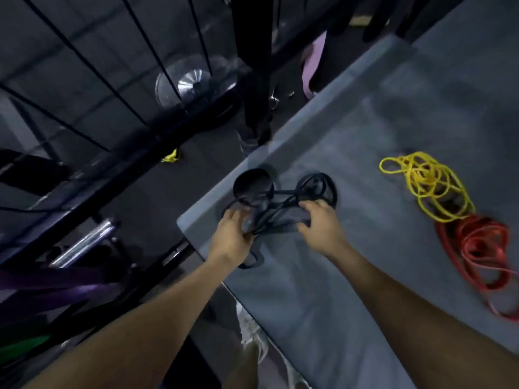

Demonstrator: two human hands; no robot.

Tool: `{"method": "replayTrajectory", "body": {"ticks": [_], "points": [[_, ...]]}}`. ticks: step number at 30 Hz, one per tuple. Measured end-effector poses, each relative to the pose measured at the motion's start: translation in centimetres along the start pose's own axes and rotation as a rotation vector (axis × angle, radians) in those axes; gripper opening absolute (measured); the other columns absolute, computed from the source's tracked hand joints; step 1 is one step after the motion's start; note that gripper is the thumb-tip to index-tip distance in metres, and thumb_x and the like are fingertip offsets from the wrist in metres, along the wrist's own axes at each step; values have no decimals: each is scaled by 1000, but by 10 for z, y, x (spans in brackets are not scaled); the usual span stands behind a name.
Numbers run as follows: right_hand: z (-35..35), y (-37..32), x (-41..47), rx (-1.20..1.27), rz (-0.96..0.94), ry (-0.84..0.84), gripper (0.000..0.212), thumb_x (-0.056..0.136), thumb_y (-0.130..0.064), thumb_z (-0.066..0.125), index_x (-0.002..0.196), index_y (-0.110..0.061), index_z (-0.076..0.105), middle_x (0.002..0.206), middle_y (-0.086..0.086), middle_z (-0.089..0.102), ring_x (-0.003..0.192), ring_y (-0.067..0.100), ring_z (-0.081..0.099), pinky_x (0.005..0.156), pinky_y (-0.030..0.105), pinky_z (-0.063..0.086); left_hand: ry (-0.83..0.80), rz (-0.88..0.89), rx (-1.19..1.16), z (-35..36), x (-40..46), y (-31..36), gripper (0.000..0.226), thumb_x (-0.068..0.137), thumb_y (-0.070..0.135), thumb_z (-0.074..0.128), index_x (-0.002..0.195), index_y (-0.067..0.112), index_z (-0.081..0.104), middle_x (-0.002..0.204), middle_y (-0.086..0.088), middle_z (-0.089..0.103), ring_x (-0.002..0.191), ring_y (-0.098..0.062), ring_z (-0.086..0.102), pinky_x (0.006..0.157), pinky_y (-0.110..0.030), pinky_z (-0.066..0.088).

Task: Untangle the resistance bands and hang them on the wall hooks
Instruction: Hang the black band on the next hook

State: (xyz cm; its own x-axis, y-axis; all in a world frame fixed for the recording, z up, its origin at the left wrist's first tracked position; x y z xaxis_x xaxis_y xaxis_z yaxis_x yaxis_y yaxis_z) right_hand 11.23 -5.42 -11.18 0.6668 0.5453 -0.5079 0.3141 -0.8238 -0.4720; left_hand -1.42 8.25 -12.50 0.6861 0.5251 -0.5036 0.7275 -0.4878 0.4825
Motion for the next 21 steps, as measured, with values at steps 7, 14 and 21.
{"method": "replayTrajectory", "body": {"ticks": [7,14,21], "points": [[50,18,41,56,58,-16,49,92,-19,55,139,-15,39,142,4,36,134,22,32,105,35,39,229,-135,-61,18,43,-46,36,88,15,56,121,12,44,128,-8,35,118,-30,40,92,-43,44],[53,25,47,83,60,-15,47,90,-17,57,136,-13,44,135,6,44,127,24,42,104,38,41,176,-330,-268,30,54,-70,39,87,-7,46,119,11,35,128,-14,44,101,-30,52,76,-35,44],[-4,-14,29,102,-66,29,41,89,-12,55,130,-8,50,126,10,51,116,26,51,99,41,44,170,-247,-288,-9,31,-33,30,90,2,50,120,3,55,116,-11,58,102,-26,56,82,-23,42]]}}
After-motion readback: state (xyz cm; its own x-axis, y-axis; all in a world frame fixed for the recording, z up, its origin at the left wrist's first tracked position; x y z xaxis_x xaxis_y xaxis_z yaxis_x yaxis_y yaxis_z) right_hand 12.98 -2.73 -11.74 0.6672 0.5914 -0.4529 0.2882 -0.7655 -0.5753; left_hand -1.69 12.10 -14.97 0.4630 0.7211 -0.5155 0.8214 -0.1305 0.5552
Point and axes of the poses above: each hand's wrist, its own x-axis towards the middle knuckle, its own z-axis out of the palm, y = z × x, the point moved 7 cm from there along x, towards the middle knuckle
